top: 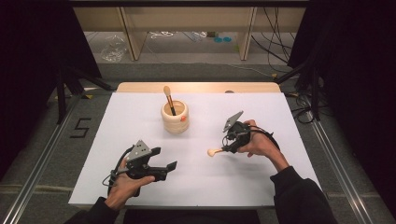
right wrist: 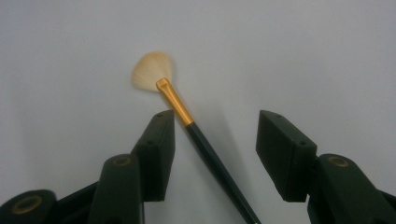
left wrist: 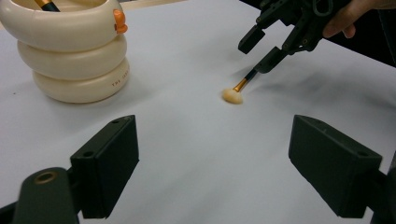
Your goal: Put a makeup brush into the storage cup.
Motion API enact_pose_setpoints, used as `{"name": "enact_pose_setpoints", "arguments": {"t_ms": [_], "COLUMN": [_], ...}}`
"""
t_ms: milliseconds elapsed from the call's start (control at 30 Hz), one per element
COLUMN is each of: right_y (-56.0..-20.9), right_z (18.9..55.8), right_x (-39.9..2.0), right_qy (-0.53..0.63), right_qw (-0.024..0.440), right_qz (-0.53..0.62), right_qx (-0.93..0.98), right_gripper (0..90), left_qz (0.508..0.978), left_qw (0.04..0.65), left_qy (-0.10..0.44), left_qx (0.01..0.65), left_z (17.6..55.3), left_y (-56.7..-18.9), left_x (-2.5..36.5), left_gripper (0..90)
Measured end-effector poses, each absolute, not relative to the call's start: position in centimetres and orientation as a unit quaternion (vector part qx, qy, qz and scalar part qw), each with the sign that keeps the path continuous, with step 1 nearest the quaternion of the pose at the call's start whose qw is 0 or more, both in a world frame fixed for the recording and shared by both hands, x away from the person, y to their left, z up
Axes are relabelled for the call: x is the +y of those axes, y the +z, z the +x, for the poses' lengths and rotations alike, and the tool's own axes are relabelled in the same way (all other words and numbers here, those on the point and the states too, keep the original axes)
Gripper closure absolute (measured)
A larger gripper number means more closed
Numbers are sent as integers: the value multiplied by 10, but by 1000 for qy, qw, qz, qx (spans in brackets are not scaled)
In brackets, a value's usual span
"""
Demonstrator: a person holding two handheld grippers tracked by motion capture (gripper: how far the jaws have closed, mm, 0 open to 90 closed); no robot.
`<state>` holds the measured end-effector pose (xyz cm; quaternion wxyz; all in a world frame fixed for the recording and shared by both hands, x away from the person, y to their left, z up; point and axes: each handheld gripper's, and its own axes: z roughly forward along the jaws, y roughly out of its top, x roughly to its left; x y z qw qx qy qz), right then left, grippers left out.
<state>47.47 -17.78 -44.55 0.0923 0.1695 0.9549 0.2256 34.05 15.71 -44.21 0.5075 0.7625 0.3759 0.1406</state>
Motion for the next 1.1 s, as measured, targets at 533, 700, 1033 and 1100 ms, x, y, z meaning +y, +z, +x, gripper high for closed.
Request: {"name": "enact_pose_setpoints", "arguments": {"t_ms": [533, 700, 1033, 1100], "right_y": [-453, -455, -458, -457], "right_z": [483, 484, 486, 486], "right_x": [-170, -168, -170, -169], "right_qy": [183, 173, 157, 151], "right_qw": [64, 56, 36, 34], "right_qz": [152, 149, 162, 162], "right_qx": [969, 972, 974, 975], "right_gripper": [624, 652, 760, 775], "left_qz": [763, 763, 764, 764], "left_qw": [506, 506, 506, 506], "left_qy": [139, 139, 139, 140], "left_qx": [376, 376, 375, 375], "left_z": [341, 341, 341, 341], "left_y": [-443, -442, -443, -442], "left_x": [156, 157, 156, 156], "left_gripper": [160, 160, 160, 160]}}
